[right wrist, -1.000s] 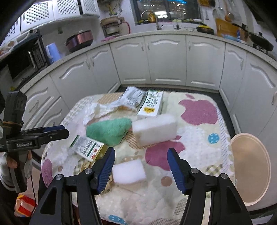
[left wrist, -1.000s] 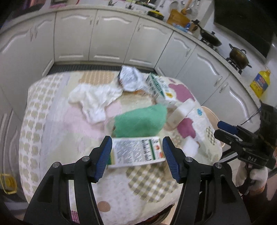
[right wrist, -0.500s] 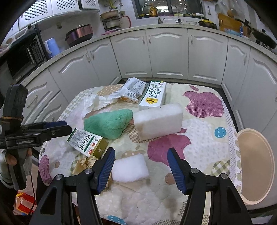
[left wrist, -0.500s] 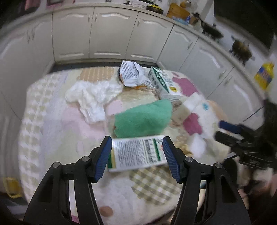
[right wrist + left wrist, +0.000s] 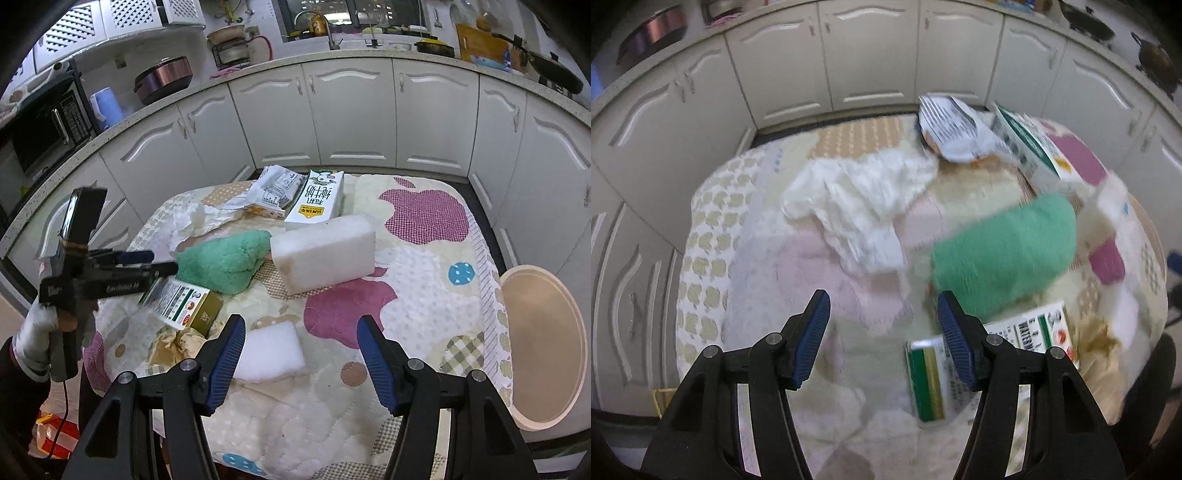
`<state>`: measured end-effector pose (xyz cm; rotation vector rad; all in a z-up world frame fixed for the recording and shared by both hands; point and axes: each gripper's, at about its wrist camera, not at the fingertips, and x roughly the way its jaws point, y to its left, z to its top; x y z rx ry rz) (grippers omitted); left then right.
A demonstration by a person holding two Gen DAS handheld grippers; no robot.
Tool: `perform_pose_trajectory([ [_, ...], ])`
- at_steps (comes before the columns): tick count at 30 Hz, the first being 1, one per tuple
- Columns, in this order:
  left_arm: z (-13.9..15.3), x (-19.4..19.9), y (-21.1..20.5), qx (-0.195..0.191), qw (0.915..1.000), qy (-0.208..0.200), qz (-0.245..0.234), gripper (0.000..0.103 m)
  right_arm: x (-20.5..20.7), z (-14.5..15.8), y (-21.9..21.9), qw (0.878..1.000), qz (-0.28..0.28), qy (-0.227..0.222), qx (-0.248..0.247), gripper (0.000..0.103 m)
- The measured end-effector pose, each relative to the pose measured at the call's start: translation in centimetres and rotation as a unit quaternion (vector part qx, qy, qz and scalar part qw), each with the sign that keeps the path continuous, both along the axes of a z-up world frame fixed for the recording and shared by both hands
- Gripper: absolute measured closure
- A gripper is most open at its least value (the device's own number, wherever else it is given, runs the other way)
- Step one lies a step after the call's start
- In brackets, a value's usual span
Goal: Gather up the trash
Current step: 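Grasp the Guilin Watermelon Frost box with the left gripper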
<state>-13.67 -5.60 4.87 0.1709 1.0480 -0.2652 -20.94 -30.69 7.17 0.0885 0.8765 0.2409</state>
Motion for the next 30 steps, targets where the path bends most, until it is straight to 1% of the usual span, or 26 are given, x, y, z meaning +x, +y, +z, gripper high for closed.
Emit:
perform_pose_trajectory([
  [1, -0.1, -0.4, 0.2, -0.002, 1.0, 0.005, -0.004, 0.044, 0.0, 0.0, -0.1, 1.0, 0.0, 0.0, 0.0, 0.042],
  [5, -0.5, -3.0, 1.6, -0.039, 0.9978, 0.051, -0.016, 0.044, 0.2, -0.2, -0.3, 1.0, -0.004, 0.001, 0.006, 0.042],
  [7, -0.5, -4.1, 2.1, -0.052, 0.9963, 0.065, -0.022, 0.044, 0.3, -0.4, -0.4, 1.0, -0.004, 0.004, 0.006, 0.042],
  [8, -0.3, -4.7, 2.5, -0.065, 0.9949, 0.072, -0.027, 0.044, 0.4, -0.6, -0.4, 1.0, -0.004, 0.006, 0.006, 0.042],
  [9, 0.1, -5.2, 2.7, -0.076, 0.9938, 0.075, -0.03, 0.044, 0.4, -0.7, -0.3, 1.0, -0.004, 0.008, 0.006, 0.042],
  [13, 2.5, -6.4, 3.7, -0.147, 0.9859, 0.069, -0.042, 0.044, 0.0, -0.7, -0.1, 1.0, 0.009, 0.012, 0.01, 0.042],
  [14, 3.1, -6.5, 3.7, -0.164, 0.9827, 0.069, -0.051, 0.042, -0.2, -0.8, 0.1, 1.0, 0.017, 0.015, 0.015, 0.042],
  [15, 3.3, -6.6, 3.4, -0.171, 0.9809, 0.071, -0.06, 0.039, -0.3, -0.8, 0.2, 0.999, 0.025, 0.019, 0.019, 0.042],
  [16, 3.4, -6.6, 3.0, -0.174, 0.9797, 0.073, -0.069, 0.034, -0.5, -0.9, 0.4, 0.999, 0.03, 0.021, 0.02, 0.042],
  [18, 3.3, -6.9, 1.6, -0.166, 0.9791, 0.075, -0.089, 0.033, -0.7, -1.1, 0.7, 0.999, 0.035, 0.024, 0.017, 0.042],
  [21, 2.3, -7.4, -0.9, -0.149, 0.9763, 0.096, -0.124, 0.033, -0.8, -1.5, 0.5, 0.999, 0.029, 0.029, 0.009, 0.042],
  [23, 2.0, -8.1, -2.3, -0.13, 0.9749, 0.099, -0.151, 0.033, -0.9, -1.6, 0.0, 0.999, 0.021, 0.029, 0.01, 0.042],
  [26, 1.9, -8.6, -3.8, -0.093, 0.9772, 0.087, -0.17, 0.033, -1.0, -1.5, -0.7, 0.999, 0.01, 0.028, 0.015, 0.042],
  [29, 1.4, -8.7, -4.9, -0.044, 0.9823, 0.061, -0.172, 0.033, -0.8, -1.6, -1.1, 0.999, 0.008, 0.03, 0.027, 0.042],
  [30, 1.3, -8.6, -5.2, -0.034, 0.9829, 0.057, -0.172, 0.033, -0.7, -1.7, -1.0, 0.999, 0.01, 0.032, 0.03, 0.042],
])
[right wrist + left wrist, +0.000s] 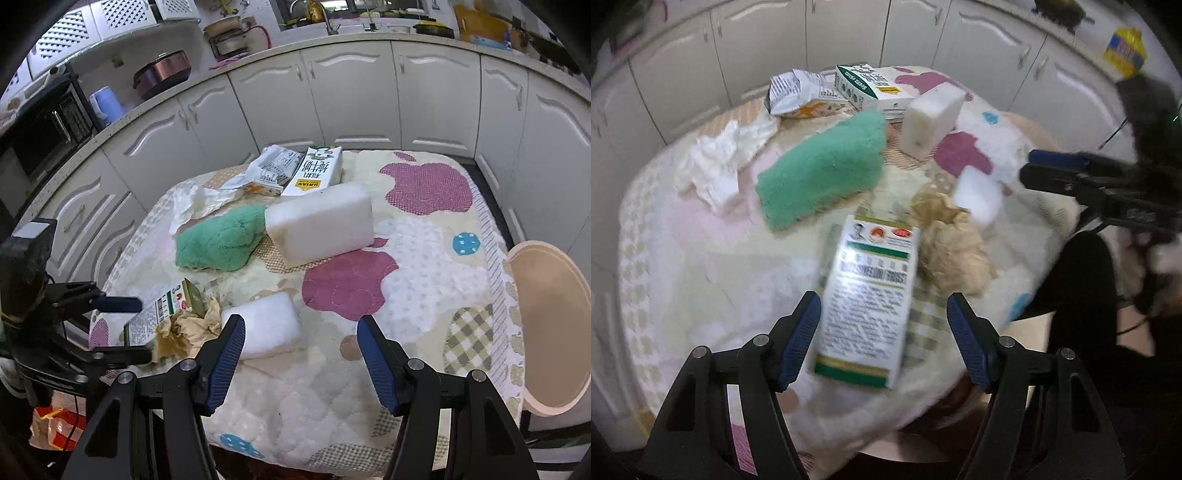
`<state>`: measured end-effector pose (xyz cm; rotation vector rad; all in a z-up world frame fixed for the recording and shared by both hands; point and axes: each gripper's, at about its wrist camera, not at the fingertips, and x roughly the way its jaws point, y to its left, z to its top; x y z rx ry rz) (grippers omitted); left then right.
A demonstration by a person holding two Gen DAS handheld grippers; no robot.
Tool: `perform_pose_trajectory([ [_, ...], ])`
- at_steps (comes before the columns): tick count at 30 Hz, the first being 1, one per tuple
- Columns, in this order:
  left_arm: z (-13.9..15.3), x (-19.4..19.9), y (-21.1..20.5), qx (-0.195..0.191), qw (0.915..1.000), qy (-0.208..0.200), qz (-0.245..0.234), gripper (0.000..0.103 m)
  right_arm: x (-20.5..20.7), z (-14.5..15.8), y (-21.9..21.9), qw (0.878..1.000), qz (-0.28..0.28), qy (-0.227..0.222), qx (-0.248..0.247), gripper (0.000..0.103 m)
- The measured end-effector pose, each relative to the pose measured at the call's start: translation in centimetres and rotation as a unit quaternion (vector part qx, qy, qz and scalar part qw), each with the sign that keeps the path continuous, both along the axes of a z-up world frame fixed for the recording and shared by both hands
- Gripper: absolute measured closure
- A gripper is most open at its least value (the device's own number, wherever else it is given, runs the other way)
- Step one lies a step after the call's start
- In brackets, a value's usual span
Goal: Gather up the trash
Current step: 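Grasp the Guilin Watermelon Frost box with the left gripper, then grasp the white foam block with the right gripper while the left holds the box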
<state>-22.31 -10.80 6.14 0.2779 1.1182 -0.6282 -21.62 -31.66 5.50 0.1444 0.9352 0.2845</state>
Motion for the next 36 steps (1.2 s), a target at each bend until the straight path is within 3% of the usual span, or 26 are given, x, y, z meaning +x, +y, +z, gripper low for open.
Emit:
perform_pose_trajectory([
  [4, -0.6, 0.3, -0.7, 0.03, 0.9993, -0.022, 0.002, 0.033, 0.2, -0.5, 0.7, 1.0, 0.009, 0.01, -0.002, 0.042],
  [6, -0.8, 0.3, -0.7, 0.038, 0.9989, -0.029, -0.001, 0.033, 0.6, -1.0, 1.0, 1.0, 0.011, 0.017, -0.001, 0.036],
  [11, -2.5, 1.2, -1.3, 0.057, 0.9981, -0.023, -0.003, 0.034, 2.1, -2.8, 2.5, 0.999, 0.028, 0.042, -0.001, 0.035],
  [12, -2.6, 1.2, -1.1, 0.054, 0.9983, -0.021, 0.0, 0.037, 2.3, -3.1, 2.7, 0.998, 0.031, 0.045, -0.001, 0.035],
  [13, -2.7, 1.5, -0.8, 0.046, 0.9988, -0.016, 0.004, 0.049, 2.5, -3.4, 2.8, 0.998, 0.035, 0.048, 0.001, 0.035],
  [14, -2.7, 1.8, -0.3, 0.035, 0.9993, -0.006, 0.01, 0.051, 2.6, -3.5, 2.9, 0.998, 0.038, 0.051, 0.005, 0.035],
  [20, -1.8, 2.7, 1.8, 0.007, 0.999, -0.003, 0.044, 0.054, 2.7, -3.9, 4.0, 0.997, 0.064, 0.048, 0.007, 0.035],
  [22, -1.5, 2.9, 2.1, -0.003, 0.9987, -0.001, 0.051, 0.054, 2.6, -3.7, 4.0, 0.997, 0.068, 0.037, 0.016, 0.061],
  [24, -0.8, 2.8, 2.5, -0.01, 0.9982, -0.007, 0.058, 0.054, 2.3, -3.0, 3.4, 0.997, 0.059, 0.025, 0.041, 0.065],
  [36, 4.0, 2.3, 0.3, -0.061, 0.9949, -0.051, 0.062, 0.054, -0.1, 1.5, -0.9, 0.998, 0.007, -0.043, 0.041, 0.068],
])
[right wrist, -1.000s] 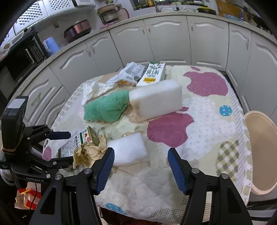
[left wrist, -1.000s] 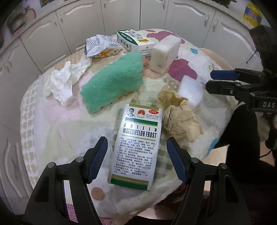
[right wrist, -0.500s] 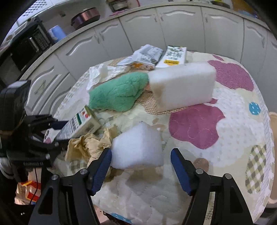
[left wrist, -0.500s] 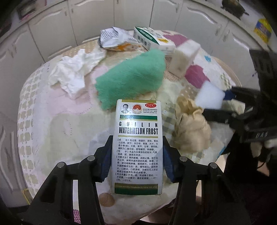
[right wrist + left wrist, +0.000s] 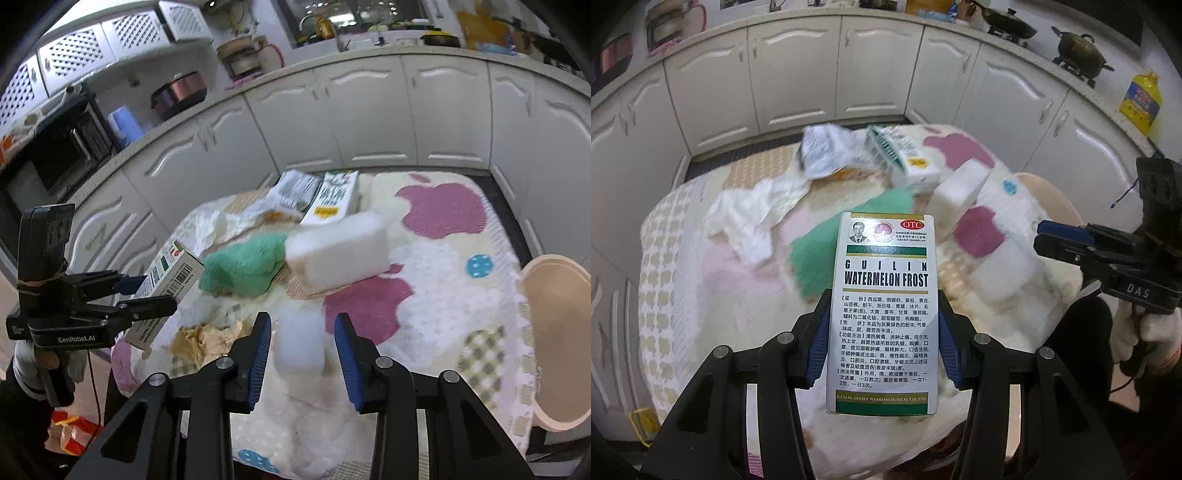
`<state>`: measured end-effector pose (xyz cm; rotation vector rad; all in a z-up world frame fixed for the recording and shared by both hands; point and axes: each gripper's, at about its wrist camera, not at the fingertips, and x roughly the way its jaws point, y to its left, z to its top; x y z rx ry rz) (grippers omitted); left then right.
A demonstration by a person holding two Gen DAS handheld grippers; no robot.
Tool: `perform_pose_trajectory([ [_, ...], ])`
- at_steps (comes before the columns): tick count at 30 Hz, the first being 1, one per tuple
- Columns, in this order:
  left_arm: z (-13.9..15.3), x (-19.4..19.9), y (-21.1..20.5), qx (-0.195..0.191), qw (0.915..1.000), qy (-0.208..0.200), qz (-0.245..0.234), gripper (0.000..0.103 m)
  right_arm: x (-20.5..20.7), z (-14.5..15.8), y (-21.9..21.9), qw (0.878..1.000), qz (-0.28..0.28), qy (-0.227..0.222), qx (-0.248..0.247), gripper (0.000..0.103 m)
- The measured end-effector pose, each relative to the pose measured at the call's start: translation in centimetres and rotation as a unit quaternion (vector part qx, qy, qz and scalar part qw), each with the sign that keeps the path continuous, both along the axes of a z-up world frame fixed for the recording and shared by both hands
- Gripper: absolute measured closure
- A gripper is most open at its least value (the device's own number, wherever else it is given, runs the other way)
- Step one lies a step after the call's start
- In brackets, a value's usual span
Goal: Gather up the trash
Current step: 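Grasp the white foam block with the right gripper while the left holds the box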
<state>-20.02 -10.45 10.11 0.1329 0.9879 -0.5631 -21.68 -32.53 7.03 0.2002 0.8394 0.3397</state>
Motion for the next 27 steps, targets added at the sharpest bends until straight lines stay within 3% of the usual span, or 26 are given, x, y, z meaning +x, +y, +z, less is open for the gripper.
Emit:
perform_pose_trajectory([
  [9, 0.5, 0.0, -3.5, -0.001, 0.9998, -0.015, -0.012, 0.054, -1.0, 0.5, -1.4, 1.0, -0.006, -0.008, -0.014, 0.07],
  [12, 0.4, 0.1, -3.5, 0.002, 0.9999, -0.014, -0.008, 0.054, -0.7, -0.4, -0.1, 0.999, 0.015, 0.011, -0.028, 0.041],
  [15, 0.5, 0.1, -2.9, 0.004, 0.9999, -0.015, -0.001, 0.054, -0.2, -1.8, 1.3, 0.998, 0.037, 0.028, -0.031, 0.039],
  [20, 0.7, 0.1, -1.4, 0.011, 0.9996, -0.021, 0.015, 0.054, 1.0, -3.9, 2.6, 0.997, 0.05, 0.061, 0.014, 0.039],
  [27, 0.8, 0.4, 0.3, 0.006, 0.9992, -0.021, 0.032, 0.054, 1.9, -4.5, 2.9, 0.992, 0.054, 0.083, 0.076, 0.034],
])
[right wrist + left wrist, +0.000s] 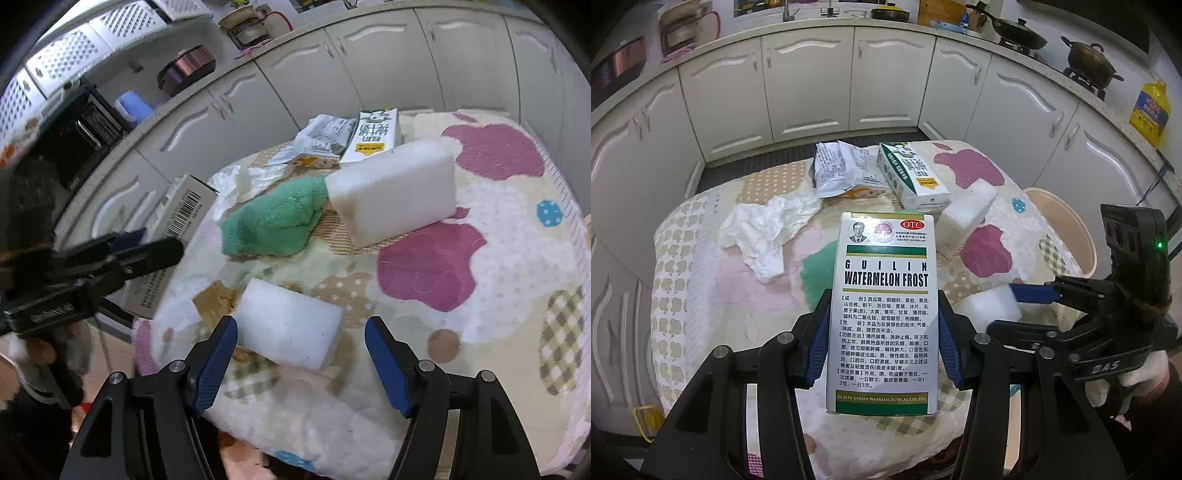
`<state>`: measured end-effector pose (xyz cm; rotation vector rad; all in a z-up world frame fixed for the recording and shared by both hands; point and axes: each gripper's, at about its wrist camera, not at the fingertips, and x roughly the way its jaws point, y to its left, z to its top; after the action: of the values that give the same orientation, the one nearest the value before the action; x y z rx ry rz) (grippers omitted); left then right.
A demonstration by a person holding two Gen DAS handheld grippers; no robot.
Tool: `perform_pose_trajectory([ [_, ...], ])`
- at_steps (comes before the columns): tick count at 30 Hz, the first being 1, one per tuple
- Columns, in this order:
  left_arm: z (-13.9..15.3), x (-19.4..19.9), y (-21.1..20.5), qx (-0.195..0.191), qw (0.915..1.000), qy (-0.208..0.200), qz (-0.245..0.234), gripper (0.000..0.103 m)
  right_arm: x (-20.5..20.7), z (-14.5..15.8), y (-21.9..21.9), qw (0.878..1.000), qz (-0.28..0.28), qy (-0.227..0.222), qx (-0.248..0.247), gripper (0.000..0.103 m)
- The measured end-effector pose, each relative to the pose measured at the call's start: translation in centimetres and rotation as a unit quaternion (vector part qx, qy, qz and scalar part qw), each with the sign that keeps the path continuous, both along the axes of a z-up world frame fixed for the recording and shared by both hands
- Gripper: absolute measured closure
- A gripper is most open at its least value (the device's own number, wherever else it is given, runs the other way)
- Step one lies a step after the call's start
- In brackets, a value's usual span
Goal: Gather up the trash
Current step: 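Grasp the white foam block with the right gripper while the left holds the box, then carry the medicine box and foam block over the beige bin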
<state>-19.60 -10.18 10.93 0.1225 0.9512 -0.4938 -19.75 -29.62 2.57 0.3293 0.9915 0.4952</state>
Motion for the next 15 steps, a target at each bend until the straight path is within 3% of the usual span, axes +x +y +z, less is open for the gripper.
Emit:
perform_pose_trajectory([
  [3, -0.1, 0.0, 0.2, -0.001, 1.0, 0.001, 0.003, 0.054, 0.2, -0.1, -0.1, 1.0, -0.007, 0.01, 0.022, 0.032],
  [8, -0.3, -0.1, 0.1, -0.003, 1.0, 0.002, 0.004, 0.054, 0.3, -0.7, 0.9, 1.0, -0.009, 0.019, 0.007, 0.033],
  [10, -0.3, -0.1, -0.1, -0.003, 1.0, 0.003, 0.003, 0.054, 0.1, -0.6, 1.2, 1.0, -0.014, 0.008, -0.012, 0.052],
  [15, -0.1, -0.3, -0.9, -0.005, 1.0, 0.001, -0.003, 0.054, -0.8, 1.0, 0.7, 0.999, -0.015, -0.031, -0.03, 0.056],
])
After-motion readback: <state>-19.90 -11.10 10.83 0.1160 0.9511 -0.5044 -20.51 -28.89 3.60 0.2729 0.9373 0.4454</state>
